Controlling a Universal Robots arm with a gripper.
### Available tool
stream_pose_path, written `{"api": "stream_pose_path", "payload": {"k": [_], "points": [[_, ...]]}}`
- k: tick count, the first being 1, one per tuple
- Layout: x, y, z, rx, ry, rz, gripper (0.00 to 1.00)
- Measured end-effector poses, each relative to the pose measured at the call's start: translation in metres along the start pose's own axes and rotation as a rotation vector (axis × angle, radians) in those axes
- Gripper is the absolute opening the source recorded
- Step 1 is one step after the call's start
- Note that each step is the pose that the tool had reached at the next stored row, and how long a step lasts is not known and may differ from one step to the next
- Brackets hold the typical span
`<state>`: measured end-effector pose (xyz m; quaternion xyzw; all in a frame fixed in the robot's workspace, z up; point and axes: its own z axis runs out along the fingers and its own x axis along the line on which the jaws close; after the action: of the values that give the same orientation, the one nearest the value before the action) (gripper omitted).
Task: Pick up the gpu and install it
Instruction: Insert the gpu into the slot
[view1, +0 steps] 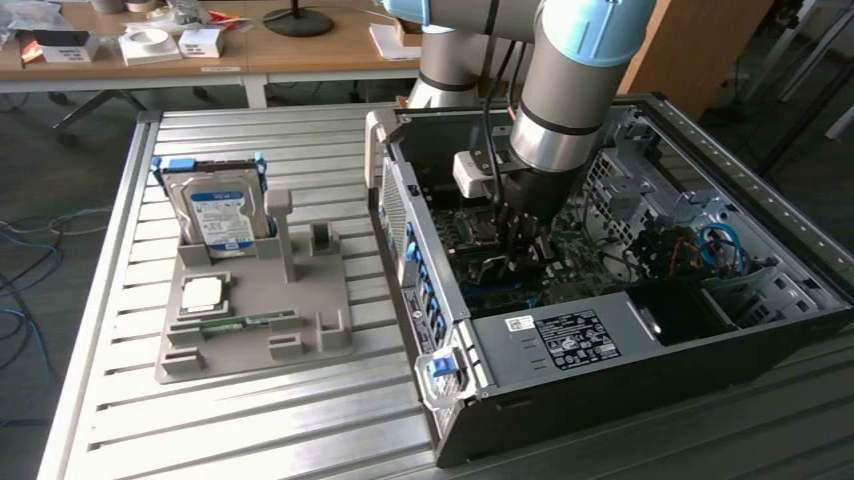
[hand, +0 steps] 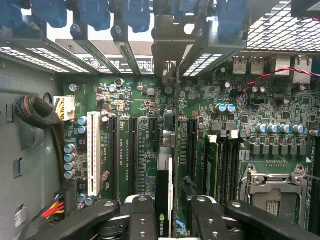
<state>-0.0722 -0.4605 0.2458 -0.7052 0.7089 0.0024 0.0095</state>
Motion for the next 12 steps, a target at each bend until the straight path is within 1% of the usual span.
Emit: {"api": "stream_pose_path", "payload": {"k": [6, 10, 12], "points": [[0.0, 0.0, -0.0006, 0.0, 0.0, 0.0, 0.33], [0.0, -0.0002, -0.0082, 0.0002, -0.0005, 0.0, 0.33], [0.0, -0.0003, -0.0127, 0.0013, -0.0006, 0.0, 0.33]]}}
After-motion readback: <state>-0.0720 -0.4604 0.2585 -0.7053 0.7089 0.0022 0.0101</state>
